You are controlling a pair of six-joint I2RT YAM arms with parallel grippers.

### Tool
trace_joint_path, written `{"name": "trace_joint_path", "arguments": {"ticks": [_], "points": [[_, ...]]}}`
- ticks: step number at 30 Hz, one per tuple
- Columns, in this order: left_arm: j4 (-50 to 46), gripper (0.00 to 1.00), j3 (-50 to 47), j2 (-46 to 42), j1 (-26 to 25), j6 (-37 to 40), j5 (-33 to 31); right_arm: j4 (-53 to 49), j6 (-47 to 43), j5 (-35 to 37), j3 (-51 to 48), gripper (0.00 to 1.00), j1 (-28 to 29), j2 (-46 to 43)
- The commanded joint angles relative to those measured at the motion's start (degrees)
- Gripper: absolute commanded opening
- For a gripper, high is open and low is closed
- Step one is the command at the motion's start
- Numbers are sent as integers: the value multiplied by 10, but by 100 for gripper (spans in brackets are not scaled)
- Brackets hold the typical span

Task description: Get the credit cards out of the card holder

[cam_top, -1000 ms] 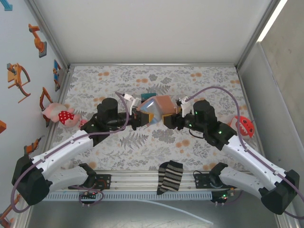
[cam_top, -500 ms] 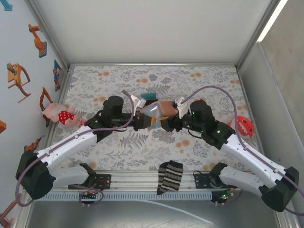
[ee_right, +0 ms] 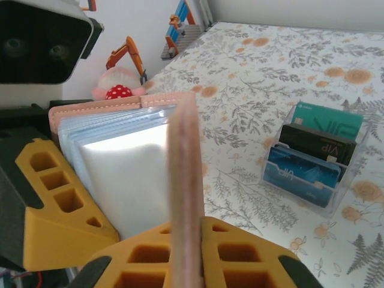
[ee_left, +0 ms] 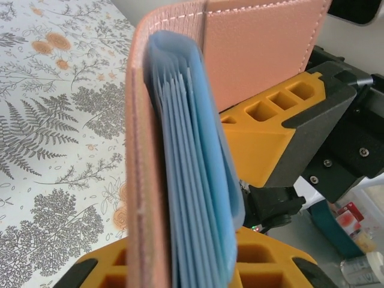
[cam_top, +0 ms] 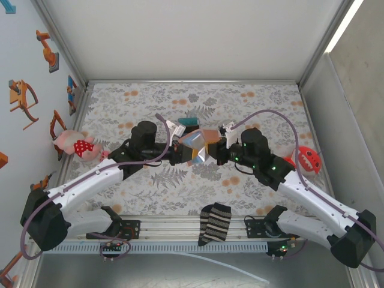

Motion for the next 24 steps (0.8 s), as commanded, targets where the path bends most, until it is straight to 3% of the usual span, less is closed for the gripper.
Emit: {"name": "trace_joint_path", "arguments": {"ticks": [1, 3, 15, 18, 24], "points": [[64, 22, 4, 0, -3, -18, 33, 30, 59, 36, -13, 0, 3, 4], [75, 27, 2, 4, -3, -24, 42, 37, 78, 57, -22, 0, 3, 6], [116, 32, 5, 39, -3, -51, 67, 94, 141, 70, -66, 0, -4, -8], [117, 43, 7, 38, -4, -49, 68, 92, 141, 71, -68, 0, -7, -15], [110, 41, 7, 38, -3, -42, 68, 96, 142, 64, -68, 0, -9, -18]]}}
